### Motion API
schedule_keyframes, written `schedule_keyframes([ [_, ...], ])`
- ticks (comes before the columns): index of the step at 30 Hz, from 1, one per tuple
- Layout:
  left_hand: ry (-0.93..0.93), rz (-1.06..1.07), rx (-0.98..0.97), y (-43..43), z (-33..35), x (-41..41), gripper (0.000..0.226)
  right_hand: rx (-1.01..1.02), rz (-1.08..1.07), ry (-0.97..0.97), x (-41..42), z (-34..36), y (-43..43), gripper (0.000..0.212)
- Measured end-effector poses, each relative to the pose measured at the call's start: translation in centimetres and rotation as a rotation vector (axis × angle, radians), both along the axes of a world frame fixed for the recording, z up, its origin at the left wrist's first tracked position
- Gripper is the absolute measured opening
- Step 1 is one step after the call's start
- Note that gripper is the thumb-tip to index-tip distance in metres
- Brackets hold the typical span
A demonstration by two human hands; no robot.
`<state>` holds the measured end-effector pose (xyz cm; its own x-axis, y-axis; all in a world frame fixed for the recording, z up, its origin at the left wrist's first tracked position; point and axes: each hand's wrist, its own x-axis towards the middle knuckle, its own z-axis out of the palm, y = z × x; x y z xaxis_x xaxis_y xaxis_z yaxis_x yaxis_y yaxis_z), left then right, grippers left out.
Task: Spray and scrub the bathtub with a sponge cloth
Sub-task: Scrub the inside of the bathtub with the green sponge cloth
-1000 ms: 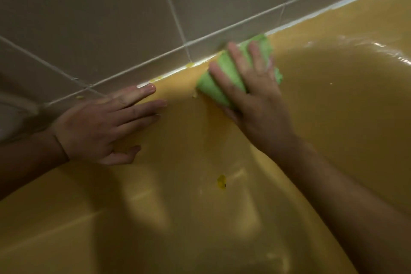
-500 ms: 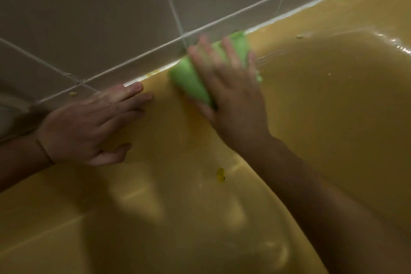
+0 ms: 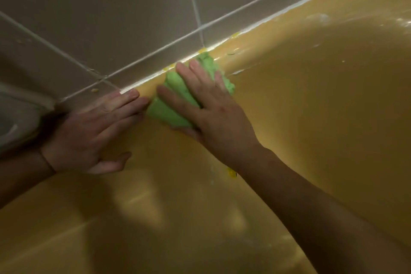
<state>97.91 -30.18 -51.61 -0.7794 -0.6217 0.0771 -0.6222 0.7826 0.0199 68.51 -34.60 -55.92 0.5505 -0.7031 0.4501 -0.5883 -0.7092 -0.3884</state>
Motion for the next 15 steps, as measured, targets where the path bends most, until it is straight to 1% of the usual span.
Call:
schedule_keyframes([
  [1, 0.009, -0.005, -0.004, 0.1, 0.0, 0.2, 0.072, -0.050, 0.031, 0.096, -0.6, -0.6, 0.2, 0.066],
  [2, 0.021, -0.003, -0.004, 0.2, 0.0, 0.4, 0.071, -0.091, 0.014, 0.125, -2.0, -0.7, -0.5, 0.066],
  [3, 0.035, -0.001, -0.003, 0.4, 0.0, 0.7, 0.070, -0.103, -0.076, 0.090, -3.8, -1.0, -1.5, 0.066],
  [5, 0.055, 0.006, 0.000, 0.8, -0.2, 1.1, 0.069, -0.037, -0.326, -0.047, -7.2, -1.3, -3.8, 0.066],
  [7, 0.052, 0.016, 0.006, 1.1, -0.2, 1.4, 0.071, 0.096, -0.542, -0.251, -8.5, -0.9, -4.8, 0.068],
  [8, 0.051, 0.022, 0.006, 1.2, -0.2, 1.6, 0.071, 0.132, -0.601, -0.309, -7.8, -0.7, -4.8, 0.070],
  [9, 0.051, 0.025, 0.009, 1.2, -0.2, 1.7, 0.071, 0.143, -0.607, -0.334, -6.6, -0.3, -4.6, 0.071],
  [10, 0.047, 0.027, 0.019, 1.3, -0.1, 1.8, 0.071, 0.130, -0.570, -0.315, -4.9, 0.1, -4.2, 0.071],
  [11, 0.041, 0.028, 0.024, 1.3, -0.1, 1.9, 0.071, 0.093, -0.490, -0.264, -3.0, 0.3, -3.3, 0.069],
  [14, 0.053, 0.031, 0.034, 1.6, -0.2, 2.5, 0.071, -0.082, -0.091, -0.026, 2.0, 0.2, 0.0, 0.065],
  [15, 0.065, 0.031, 0.046, 1.8, -0.2, 2.6, 0.071, -0.135, 0.005, 0.061, 2.5, 0.2, 0.5, 0.064],
])
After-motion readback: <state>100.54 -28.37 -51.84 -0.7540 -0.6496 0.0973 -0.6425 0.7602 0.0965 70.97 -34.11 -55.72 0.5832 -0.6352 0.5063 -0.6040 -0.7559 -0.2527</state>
